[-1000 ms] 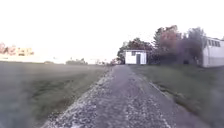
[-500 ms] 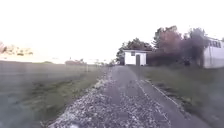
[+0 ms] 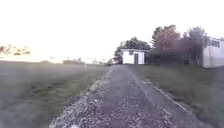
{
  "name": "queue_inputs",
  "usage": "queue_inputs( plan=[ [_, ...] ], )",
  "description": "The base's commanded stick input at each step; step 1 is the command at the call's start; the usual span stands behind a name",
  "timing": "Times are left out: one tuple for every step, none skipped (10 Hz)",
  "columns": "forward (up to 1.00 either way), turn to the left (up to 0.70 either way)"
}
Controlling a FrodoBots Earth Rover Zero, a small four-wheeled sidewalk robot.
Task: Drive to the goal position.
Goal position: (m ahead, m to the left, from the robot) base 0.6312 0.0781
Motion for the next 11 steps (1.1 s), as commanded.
queue_inputs(
  plan=[
    [0.70, -0.12],
    [0.70, -0.12],
    [0.70, -0.12],
    [0.70, -0.12],
    [0.70, -0.12],
    [0.70, -0.12],
    [0.70, -0.12],
    [0.70, -0.12],
    [0.70, -0.12],
    [0.70, -0.12],
    [0.70, -0.12]
  ],
)
